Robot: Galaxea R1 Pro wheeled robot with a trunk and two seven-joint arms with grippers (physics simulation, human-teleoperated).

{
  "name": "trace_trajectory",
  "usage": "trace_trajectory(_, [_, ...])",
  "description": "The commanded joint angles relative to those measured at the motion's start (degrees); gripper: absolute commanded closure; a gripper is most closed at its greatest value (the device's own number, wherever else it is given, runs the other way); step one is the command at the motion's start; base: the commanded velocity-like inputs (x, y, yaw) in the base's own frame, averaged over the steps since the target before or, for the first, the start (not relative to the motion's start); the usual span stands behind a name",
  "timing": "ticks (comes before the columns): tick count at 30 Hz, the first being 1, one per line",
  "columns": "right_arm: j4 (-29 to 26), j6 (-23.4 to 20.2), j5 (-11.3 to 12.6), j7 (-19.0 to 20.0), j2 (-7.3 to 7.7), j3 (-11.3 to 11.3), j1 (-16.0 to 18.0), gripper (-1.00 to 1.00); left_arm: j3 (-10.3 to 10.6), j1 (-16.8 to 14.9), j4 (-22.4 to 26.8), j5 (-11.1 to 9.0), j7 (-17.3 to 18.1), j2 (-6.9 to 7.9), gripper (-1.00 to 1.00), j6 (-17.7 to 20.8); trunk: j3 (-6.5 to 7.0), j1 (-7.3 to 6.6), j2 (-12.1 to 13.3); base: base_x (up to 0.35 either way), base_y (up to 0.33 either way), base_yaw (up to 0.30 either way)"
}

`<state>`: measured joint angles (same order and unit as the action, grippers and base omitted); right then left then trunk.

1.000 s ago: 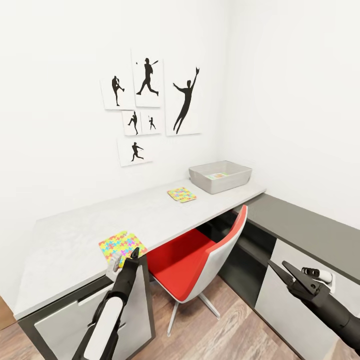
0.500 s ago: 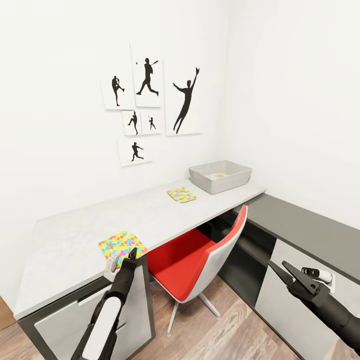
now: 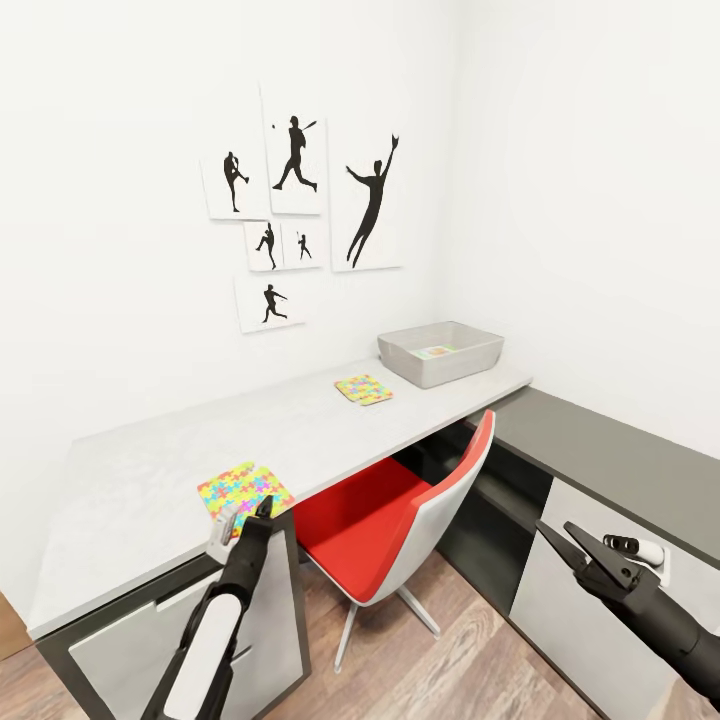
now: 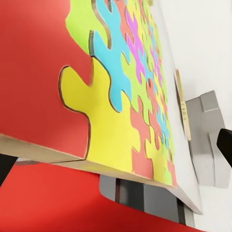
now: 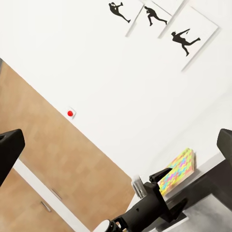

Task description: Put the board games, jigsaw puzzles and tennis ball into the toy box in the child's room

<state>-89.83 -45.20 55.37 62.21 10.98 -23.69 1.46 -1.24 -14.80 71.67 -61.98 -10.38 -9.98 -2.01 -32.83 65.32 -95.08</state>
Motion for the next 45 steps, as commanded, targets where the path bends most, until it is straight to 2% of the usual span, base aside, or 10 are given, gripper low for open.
trace_trajectory(1, [0.0,-0.3,0.2,0.0,0.01,0.0,0.0,-1.0,-0.1,0.0,0.1,-0.6,-0.2,-0.02,-1.0,-0.2,-0.06,0.0,0.0,0.0,0.0,0.0])
trace_trajectory(8, [0.0,-0.3,0.2,0.0,0.01,0.0,0.0,-1.0,-0.5,0.0,0.1,-0.6,-0.2,-0.02,-1.0,-0.2,-0.06,0.0,0.0,0.0,0.0,0.0])
trace_trajectory(9, [0.0,-0.3,0.2,0.0,0.01,0.0,0.0,-1.0,-0.5,0.0,0.1,-0.6,-0.2,-0.02,1.0,-0.2,-0.06,0.0,0.0,0.0,0.0,0.0])
trace_trajectory(14, [0.0,-0.3,0.2,0.0,0.01,0.0,0.0,-1.0,-0.6,0.0,0.1,-0.6,-0.2,-0.02,1.0,-0.2,-0.06,0.0,0.0,0.0,0.0,0.0])
trace_trajectory(21, [0.0,-0.3,0.2,0.0,0.01,0.0,0.0,-1.0,-1.3,0.0,0.1,-1.5,-0.3,-0.02,1.0,-2.1,-0.06,0.0,0.0,0.0,0.0,0.0])
trace_trajectory(34, [0.0,-0.3,0.2,0.0,0.01,0.0,0.0,-1.0,-0.7,0.0,0.5,-1.6,-0.3,-0.01,1.0,-1.5,-0.06,0.0,0.0,0.0,0.0,0.0])
trace_trajectory(37, [0.0,-0.3,0.2,0.0,0.01,0.0,0.0,-1.0,-0.4,0.1,1.7,-1.6,-0.3,0.03,1.0,-0.6,-0.06,0.0,0.0,0.0,0.0,0.0])
trace_trajectory(40, [0.0,-0.3,0.2,0.0,0.01,0.0,0.0,-1.0,0.0,0.5,5.6,-1.6,-0.3,0.1,1.0,0.3,-0.06,0.0,0.0,0.0,0.0,0.0])
trace_trajectory(45, [0.0,-0.3,0.2,0.0,0.01,-0.1,0.0,-1.0,0.3,0.7,7.7,-1.6,-0.3,0.23,1.0,1.0,-0.06,0.0,0.0,0.0,0.0,0.0])
